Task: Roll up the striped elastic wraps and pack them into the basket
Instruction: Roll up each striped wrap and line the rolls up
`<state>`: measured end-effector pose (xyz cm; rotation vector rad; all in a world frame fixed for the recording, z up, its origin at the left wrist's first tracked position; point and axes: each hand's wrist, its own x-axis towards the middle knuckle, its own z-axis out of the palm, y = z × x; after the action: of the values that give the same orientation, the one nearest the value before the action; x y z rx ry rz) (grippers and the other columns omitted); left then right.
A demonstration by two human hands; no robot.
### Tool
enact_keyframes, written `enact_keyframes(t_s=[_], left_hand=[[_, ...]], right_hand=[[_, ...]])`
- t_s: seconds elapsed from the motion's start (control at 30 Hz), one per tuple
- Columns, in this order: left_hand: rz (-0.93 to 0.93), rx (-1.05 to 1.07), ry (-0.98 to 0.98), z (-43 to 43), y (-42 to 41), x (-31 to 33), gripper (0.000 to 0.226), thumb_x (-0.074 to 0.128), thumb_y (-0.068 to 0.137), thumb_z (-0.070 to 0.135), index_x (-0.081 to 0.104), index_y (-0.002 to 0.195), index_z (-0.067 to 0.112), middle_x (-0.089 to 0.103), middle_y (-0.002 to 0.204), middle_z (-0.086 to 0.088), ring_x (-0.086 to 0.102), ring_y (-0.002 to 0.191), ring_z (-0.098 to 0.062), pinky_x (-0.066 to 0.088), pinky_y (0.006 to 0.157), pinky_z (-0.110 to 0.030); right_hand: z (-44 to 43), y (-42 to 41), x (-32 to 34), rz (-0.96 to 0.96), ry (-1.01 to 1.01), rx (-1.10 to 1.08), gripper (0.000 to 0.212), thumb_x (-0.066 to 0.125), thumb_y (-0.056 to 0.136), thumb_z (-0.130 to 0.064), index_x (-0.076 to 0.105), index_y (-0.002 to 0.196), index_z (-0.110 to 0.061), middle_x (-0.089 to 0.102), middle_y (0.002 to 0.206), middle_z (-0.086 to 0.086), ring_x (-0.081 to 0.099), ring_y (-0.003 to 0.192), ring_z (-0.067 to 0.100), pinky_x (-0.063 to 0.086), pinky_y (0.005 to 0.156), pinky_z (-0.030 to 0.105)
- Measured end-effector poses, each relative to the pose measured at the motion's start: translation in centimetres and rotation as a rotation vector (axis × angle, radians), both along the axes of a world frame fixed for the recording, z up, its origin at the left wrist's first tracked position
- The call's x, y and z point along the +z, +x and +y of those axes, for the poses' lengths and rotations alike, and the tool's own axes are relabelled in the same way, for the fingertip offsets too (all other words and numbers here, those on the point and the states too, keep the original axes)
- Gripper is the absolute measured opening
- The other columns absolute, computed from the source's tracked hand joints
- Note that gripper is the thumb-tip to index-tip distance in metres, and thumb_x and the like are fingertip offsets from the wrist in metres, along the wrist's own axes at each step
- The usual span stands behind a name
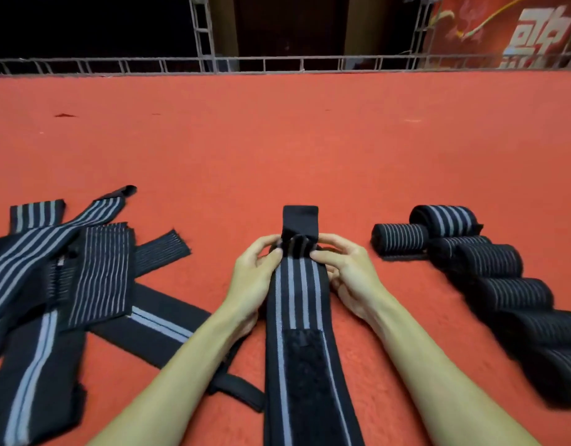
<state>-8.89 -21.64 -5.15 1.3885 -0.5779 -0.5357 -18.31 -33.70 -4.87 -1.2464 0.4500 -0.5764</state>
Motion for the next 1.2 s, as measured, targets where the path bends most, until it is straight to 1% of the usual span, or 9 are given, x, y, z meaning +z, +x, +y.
enact_keyframes(t_s=[0.13, 0.27, 0.4, 0.53, 0.67, 0.83, 1.0, 1.1, 1.2], left_hand=[[0.051, -0.063, -0.041, -0.1, 0.6, -0.3, 0.028, 0.052, 0.096, 0.008, 0.063, 0.118, 0.020, 0.074, 0.098, -0.001, 0.070, 0.085, -0.018, 0.058, 0.076, -0.031], [0.148, -0.102, -0.088, -0.3, 0.7, -0.4, 0.034, 0.042, 0.096, -0.002, 0.063, 0.118, 0.013, 0.069, 0.109, -0.017, 0.067, 0.094, -0.027, 0.053, 0.086, -0.040], [0.198, -0.134, -0.145, 0.0, 0.7, -0.4, 0.032, 0.040, 0.095, 0.010, 0.071, 0.091, 0.016, 0.067, 0.100, -0.012, 0.061, 0.097, -0.026, 0.048, 0.093, -0.041], [0.115, -0.200, -0.114, 0.1, 0.8, -0.4, 0.002, 0.062, 0.076, 0.017, 0.062, 0.078, 0.019, 0.062, 0.087, -0.009, 0.060, 0.083, -0.024, 0.051, 0.074, -0.035], [-0.013, -0.149, -0.085, 0.3, 0.7, -0.8, 0.028, 0.064, 0.068, 0.001, 0.064, 0.090, 0.018, 0.066, 0.082, 0.001, 0.060, 0.075, -0.012, 0.051, 0.063, -0.022], [-0.094, -0.119, -0.092, 0.8, 0.3, -0.6, 0.055, 0.061, 0.080, -0.014, 0.052, 0.120, 0.023, 0.070, 0.091, -0.007, 0.066, 0.079, -0.015, 0.054, 0.068, -0.024], [-0.205, -0.087, -0.108, 0.7, 0.2, -0.5, 0.058, 0.060, 0.076, -0.018, 0.055, 0.117, 0.024, 0.069, 0.087, -0.002, 0.065, 0.079, -0.013, 0.054, 0.070, -0.025], [-0.236, -0.049, -0.092, 0.7, 0.4, -0.6, 0.059, 0.058, 0.074, -0.020, 0.057, 0.114, 0.025, 0.067, 0.086, -0.001, 0.064, 0.079, -0.011, 0.053, 0.071, -0.023], [-0.195, -0.058, -0.053, 0.5, 0.1, -0.6, 0.054, 0.057, 0.078, -0.016, 0.057, 0.114, 0.024, 0.067, 0.094, -0.003, 0.064, 0.077, -0.006, 0.053, 0.067, -0.021]], right_hand=[[-0.6, 0.4, -0.6, -0.022, -0.029, 0.025, 0.028, 0.056, 0.086, 0.009, 0.069, 0.102, -0.010, 0.070, 0.090, 0.012, 0.060, 0.065, 0.022, 0.043, 0.046, 0.018], [-0.5, 0.5, -0.9, -0.067, -0.040, 0.063, 0.032, 0.053, 0.088, 0.011, 0.068, 0.111, -0.004, 0.074, 0.099, 0.013, 0.072, 0.083, 0.025, 0.055, 0.062, 0.025], [-0.2, 0.5, -1.0, -0.020, -0.161, 0.028, 0.030, 0.057, 0.084, 0.011, 0.072, 0.104, -0.004, 0.074, 0.095, 0.013, 0.070, 0.074, 0.018, 0.052, 0.060, 0.025], [0.1, 0.1, -0.7, 0.018, -0.248, -0.013, 0.036, 0.047, 0.085, 0.012, 0.075, 0.085, -0.010, 0.067, 0.060, -0.005, 0.043, 0.038, 0.001, 0.030, 0.038, 0.015], [0.4, -0.2, -0.5, -0.042, -0.189, 0.013, 0.033, 0.046, 0.089, 0.005, 0.075, 0.083, -0.010, 0.072, 0.081, 0.006, 0.058, 0.055, 0.005, 0.039, 0.043, 0.013], [0.4, 0.1, -1.0, -0.031, -0.248, -0.022, 0.014, 0.059, 0.093, -0.022, 0.069, 0.103, -0.022, 0.069, 0.092, 0.004, 0.066, 0.080, 0.018, 0.054, 0.063, 0.032], [1.0, 0.4, -0.9, 0.111, -0.297, 0.002, 0.051, 0.062, 0.080, -0.063, 0.069, 0.090, -0.014, 0.067, 0.080, 0.014, 0.057, 0.067, 0.021, 0.044, 0.059, 0.034], [1.1, 0.3, -0.9, 0.069, -0.217, 0.030, 0.032, 0.066, 0.088, -0.038, 0.071, 0.090, -0.006, 0.070, 0.081, 0.013, 0.064, 0.076, 0.022, 0.050, 0.072, 0.039], [1.3, 0.0, -0.5, -0.013, -0.077, 0.049, 0.017, 0.065, 0.088, -0.017, 0.069, 0.091, -0.001, 0.070, 0.085, 0.013, 0.067, 0.076, 0.021, 0.055, 0.070, 0.030]])
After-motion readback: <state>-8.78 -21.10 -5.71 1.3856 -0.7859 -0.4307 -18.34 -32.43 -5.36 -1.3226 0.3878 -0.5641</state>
